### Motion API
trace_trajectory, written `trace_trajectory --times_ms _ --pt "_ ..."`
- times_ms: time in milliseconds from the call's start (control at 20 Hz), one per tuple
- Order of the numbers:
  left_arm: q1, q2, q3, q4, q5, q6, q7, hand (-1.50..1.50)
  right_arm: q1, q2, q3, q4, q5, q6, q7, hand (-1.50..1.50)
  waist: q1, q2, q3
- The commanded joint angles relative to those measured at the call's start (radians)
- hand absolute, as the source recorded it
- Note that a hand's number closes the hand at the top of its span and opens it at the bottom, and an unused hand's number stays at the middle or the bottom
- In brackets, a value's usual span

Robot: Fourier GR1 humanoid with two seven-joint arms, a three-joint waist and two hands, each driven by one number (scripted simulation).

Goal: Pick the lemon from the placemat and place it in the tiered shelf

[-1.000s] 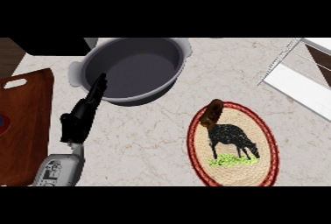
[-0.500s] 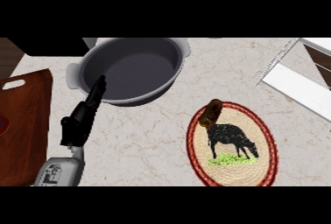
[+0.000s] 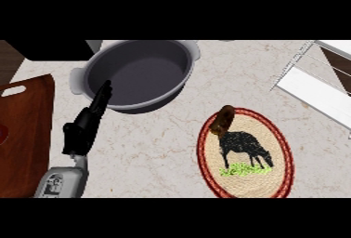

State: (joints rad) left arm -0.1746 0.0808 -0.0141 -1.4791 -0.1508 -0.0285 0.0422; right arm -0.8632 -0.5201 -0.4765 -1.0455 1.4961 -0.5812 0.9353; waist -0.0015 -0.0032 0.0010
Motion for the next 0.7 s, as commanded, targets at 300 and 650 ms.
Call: trace_trajectory --times_ms 300,650 --pt "0.006 0.013 0.021 -0.029 0.017 -0.015 0.037 0.0 0.094 0.051 0.019 -0.258 -0.186 0.038 -0.011 -1.5 -0.002 0.0 -0.001" --pt "0.004 -0.007 0.001 0.024 -0.025 0.015 -0.02 0.0 -0.07 -0.054 -0.037 -0.249 -0.23 -0.034 -0.011 -1.5 0.001 0.003 -0.001"
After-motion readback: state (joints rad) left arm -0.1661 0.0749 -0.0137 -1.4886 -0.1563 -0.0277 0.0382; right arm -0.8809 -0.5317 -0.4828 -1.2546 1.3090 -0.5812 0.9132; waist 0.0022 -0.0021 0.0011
